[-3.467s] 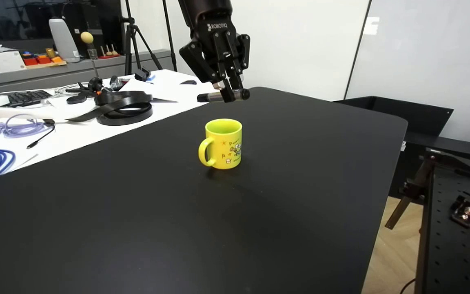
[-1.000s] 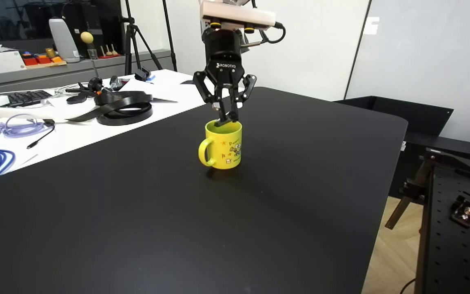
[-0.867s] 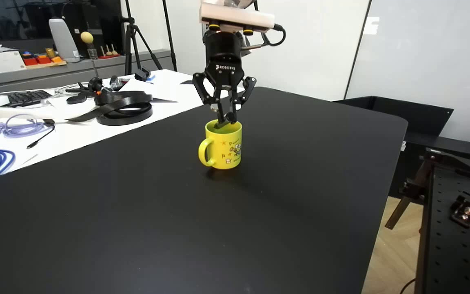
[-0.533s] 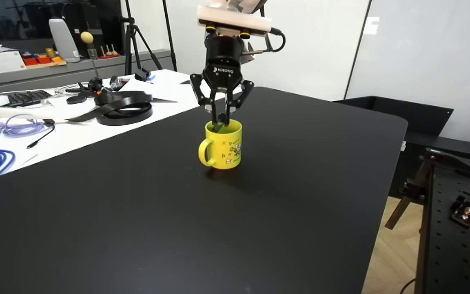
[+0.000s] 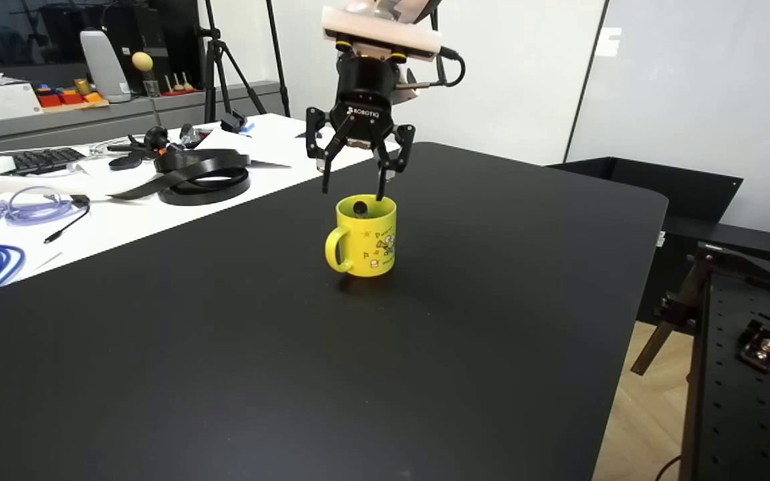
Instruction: Put the marker inside the mug cup,take it out and put it back
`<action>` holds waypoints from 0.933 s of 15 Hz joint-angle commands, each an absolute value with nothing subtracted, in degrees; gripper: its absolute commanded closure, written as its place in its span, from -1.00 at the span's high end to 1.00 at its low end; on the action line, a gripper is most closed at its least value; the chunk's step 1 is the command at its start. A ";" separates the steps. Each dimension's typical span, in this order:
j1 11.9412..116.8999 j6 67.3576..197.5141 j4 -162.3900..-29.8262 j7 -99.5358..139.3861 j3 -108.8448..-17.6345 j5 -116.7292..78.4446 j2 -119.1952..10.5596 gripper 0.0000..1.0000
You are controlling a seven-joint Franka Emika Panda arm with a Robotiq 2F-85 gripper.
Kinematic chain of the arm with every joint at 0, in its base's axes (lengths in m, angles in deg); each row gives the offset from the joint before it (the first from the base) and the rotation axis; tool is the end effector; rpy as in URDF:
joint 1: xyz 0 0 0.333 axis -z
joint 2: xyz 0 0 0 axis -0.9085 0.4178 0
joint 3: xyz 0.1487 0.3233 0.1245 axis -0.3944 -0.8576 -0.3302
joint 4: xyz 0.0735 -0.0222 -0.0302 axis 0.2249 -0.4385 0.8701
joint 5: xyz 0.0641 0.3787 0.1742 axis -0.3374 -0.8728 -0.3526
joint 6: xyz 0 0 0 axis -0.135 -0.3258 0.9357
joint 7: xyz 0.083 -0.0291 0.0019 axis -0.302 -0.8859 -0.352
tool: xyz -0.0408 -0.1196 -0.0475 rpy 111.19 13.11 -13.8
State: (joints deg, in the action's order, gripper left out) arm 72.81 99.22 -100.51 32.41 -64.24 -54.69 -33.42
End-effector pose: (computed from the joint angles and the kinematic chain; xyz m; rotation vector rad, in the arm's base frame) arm 0.6617 -0.0561 0.2041 -2.4038 0.9607 0.7838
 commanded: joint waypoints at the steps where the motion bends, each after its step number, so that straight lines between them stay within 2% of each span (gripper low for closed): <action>1: 70.28 102.86 -101.25 32.86 -63.08 -50.08 -35.98 0.98; 9: 62.47 116.33 -112.33 33.27 -62.80 -29.67 -49.15 1.00; 14: 59.69 133.23 -120.81 35.82 -62.20 -15.88 -52.81 1.00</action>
State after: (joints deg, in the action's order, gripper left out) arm 61.40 124.00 -114.34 32.68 -63.54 -22.48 -49.88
